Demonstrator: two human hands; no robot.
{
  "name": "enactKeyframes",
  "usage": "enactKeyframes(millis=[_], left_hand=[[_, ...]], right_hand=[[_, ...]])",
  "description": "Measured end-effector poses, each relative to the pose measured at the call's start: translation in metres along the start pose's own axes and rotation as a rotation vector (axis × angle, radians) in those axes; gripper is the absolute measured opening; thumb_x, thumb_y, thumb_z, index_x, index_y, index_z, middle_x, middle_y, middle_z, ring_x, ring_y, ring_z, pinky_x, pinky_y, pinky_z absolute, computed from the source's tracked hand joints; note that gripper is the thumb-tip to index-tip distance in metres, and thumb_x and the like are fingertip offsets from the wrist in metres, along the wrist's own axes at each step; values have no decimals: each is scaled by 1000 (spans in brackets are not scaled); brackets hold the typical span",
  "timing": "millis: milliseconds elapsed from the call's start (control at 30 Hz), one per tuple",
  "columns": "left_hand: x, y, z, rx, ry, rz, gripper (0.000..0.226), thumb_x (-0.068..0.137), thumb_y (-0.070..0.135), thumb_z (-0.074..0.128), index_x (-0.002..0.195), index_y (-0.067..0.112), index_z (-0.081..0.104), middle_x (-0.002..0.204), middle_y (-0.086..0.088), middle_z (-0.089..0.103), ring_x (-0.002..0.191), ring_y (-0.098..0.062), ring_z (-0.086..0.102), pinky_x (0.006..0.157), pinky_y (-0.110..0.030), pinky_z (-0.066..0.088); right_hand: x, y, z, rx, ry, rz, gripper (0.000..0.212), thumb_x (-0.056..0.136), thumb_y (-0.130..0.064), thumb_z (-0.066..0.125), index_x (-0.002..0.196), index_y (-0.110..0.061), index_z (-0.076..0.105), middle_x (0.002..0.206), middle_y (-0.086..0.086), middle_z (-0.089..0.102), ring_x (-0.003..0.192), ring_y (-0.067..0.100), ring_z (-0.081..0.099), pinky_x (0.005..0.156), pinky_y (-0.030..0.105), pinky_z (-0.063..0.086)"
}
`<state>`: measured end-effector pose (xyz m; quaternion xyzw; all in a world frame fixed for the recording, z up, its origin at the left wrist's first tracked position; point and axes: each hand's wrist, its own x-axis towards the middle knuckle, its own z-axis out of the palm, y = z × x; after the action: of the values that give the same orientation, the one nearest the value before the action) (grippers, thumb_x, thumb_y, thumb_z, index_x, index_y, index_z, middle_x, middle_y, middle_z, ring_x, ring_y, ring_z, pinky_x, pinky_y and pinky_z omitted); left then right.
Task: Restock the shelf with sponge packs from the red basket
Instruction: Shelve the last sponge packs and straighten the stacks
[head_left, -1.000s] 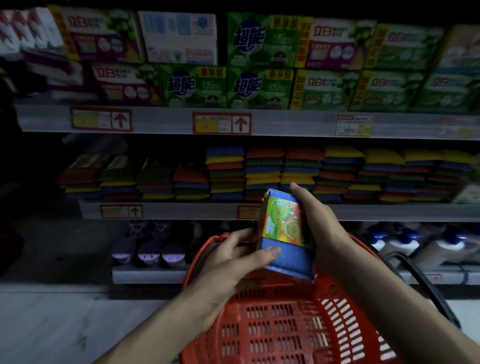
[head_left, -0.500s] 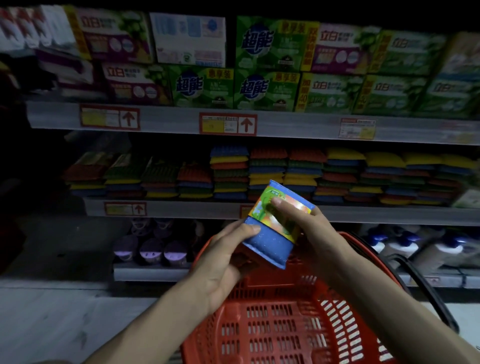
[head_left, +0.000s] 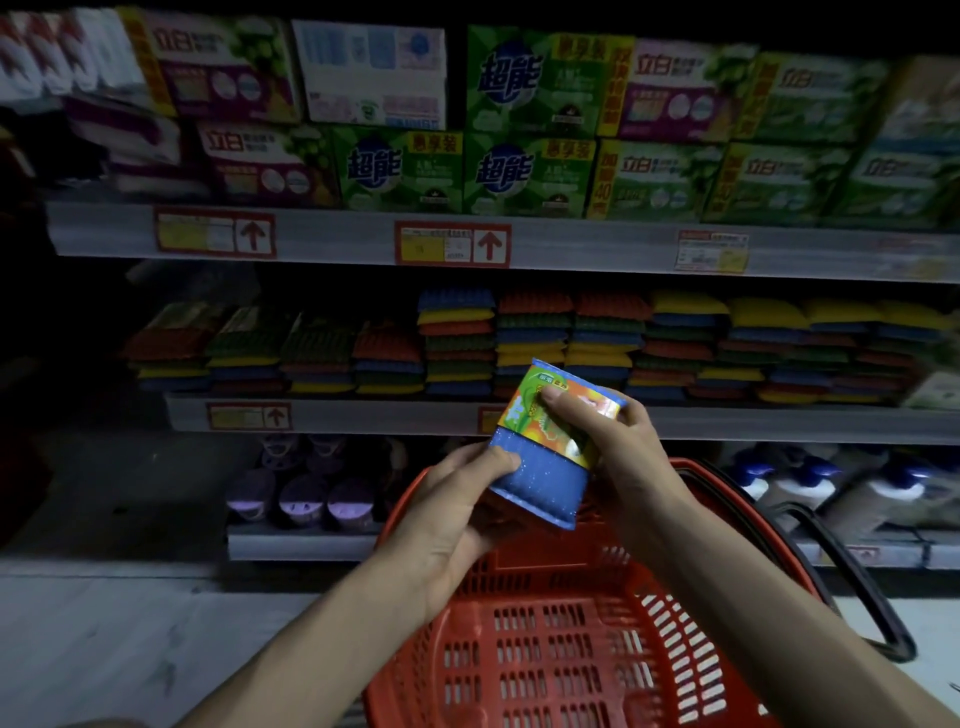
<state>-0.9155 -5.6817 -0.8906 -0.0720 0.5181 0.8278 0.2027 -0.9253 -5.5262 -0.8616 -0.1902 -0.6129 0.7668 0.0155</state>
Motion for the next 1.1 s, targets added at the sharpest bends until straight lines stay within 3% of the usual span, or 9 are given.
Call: enactKeyframes(millis=[200, 300, 400, 533, 567, 667, 767, 967, 1100], left_hand=[[-7, 1, -9, 28, 24, -9, 30, 84, 22, 76, 113, 12, 75, 115, -21, 74, 117, -39, 67, 103, -57, 52], [-13, 6, -16, 47, 36, -19, 27, 84, 25, 76, 109, 15, 78, 110, -14, 77, 106, -32, 73, 101, -51, 53], [-19, 13, -29, -18, 96, -16, 22, 85, 20, 76, 105, 13, 77, 102, -12, 78, 92, -25, 74, 92, -45, 57], [-21, 24, -48, -113, 234, 1, 23, 83, 17, 79, 105, 14, 75, 101, -10, 79, 95, -26, 75, 91, -43, 58], [-21, 27, -53, -137, 263, 6, 28, 82, 18, 80, 109, 14, 74, 104, -10, 79, 100, -28, 74, 94, -44, 58], [-21, 38, -66, -211, 316, 33, 36, 80, 19, 83, 114, 11, 72, 109, -11, 78, 103, -29, 74, 99, -46, 56], [-21, 49, -76, -286, 340, 56, 38, 83, 17, 81, 117, 5, 68, 109, -17, 76, 100, -31, 75, 91, -42, 59], [-11, 68, -88, -346, 423, 141, 29, 85, 15, 80, 110, 8, 68, 109, -15, 74, 102, -31, 73, 87, -37, 60], [0, 78, -92, -349, 456, 173, 16, 85, 13, 80, 98, 9, 70, 102, -14, 75, 101, -30, 73, 81, -37, 61]], right_hand=[[-1, 0, 3, -5, -25, 13, 82, 60, -38, 94, 129, -21, 54, 112, 6, 76, 99, 28, 76, 91, 61, 58], [-3, -1, 6, 31, -41, -11, 97, 60, -41, 91, 143, -20, 46, 113, 6, 77, 99, 26, 77, 95, 59, 57], [-7, 1, 12, 1, -115, -12, 84, 73, -38, 83, 143, -29, 39, 99, 2, 80, 96, 20, 77, 96, 48, 56], [-19, 15, 25, -165, -94, -24, 104, 61, -43, 90, 150, -30, 38, 121, 11, 71, 108, 25, 73, 101, 48, 55], [-23, 18, 28, -202, -89, -36, 99, 60, -44, 90, 146, -27, 44, 122, 10, 70, 109, 24, 72, 101, 47, 55], [-32, 24, 40, -283, -130, -77, 55, 77, -39, 84, 126, -27, 64, 115, 4, 75, 103, 19, 75, 98, 45, 57], [-37, 26, 59, -332, -211, -134, 33, 91, -29, 74, 123, -31, 68, 112, -1, 77, 100, 15, 75, 95, 42, 58], [-33, 32, 105, -358, -265, -199, 30, 96, -13, 66, 120, -31, 69, 109, -8, 78, 104, 10, 72, 93, 38, 59], [-26, 39, 123, -355, -257, -279, 40, 94, -9, 67, 127, -32, 65, 112, -10, 76, 108, 1, 69, 88, 23, 56]])
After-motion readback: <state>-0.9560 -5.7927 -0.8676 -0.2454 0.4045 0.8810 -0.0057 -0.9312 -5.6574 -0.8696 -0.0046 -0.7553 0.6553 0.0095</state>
